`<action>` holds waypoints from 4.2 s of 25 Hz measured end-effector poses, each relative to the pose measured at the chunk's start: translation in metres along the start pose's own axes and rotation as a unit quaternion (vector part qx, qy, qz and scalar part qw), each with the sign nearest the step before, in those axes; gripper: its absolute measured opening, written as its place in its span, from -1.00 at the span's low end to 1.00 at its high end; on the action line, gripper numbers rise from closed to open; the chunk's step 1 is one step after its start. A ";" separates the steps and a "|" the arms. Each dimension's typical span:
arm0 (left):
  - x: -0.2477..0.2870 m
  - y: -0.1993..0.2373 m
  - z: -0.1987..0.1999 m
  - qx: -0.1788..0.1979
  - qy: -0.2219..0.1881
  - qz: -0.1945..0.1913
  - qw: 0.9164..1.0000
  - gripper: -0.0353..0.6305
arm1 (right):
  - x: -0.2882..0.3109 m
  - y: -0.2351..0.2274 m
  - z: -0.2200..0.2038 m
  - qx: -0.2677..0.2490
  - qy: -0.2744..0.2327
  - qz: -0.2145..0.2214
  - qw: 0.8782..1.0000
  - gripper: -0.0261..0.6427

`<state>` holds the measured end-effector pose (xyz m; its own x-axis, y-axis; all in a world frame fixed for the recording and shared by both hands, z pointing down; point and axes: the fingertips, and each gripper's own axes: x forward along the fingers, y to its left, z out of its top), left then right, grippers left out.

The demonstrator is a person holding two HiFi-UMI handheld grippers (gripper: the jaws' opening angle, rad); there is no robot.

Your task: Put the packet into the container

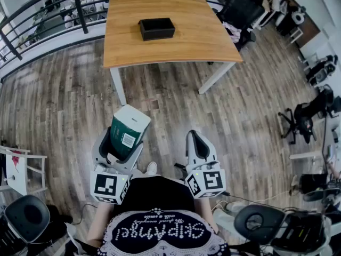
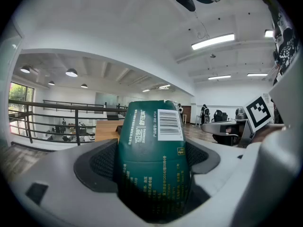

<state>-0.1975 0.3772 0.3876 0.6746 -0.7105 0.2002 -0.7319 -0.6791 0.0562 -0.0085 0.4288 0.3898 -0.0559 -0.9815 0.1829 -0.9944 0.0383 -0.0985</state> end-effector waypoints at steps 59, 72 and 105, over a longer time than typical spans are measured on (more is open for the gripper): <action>0.146 0.062 0.043 -0.004 -0.003 0.014 1.000 0.40 | 0.105 -0.092 0.010 0.047 0.012 -0.029 0.998 -0.81; 0.242 0.148 0.080 0.003 -0.002 -0.001 1.000 0.40 | 0.243 -0.085 0.049 0.038 -0.001 -0.020 0.999 -0.81; 0.348 0.205 0.091 0.008 0.016 0.024 1.000 0.40 | 0.359 -0.128 0.064 0.041 0.008 -0.012 0.999 -0.81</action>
<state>-0.1041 -0.0254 0.3801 0.6351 -0.7364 0.2332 -0.7616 -0.6474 0.0299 0.1047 0.0594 0.4050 -0.0343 -0.9787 0.2026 -0.9847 -0.0015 -0.1742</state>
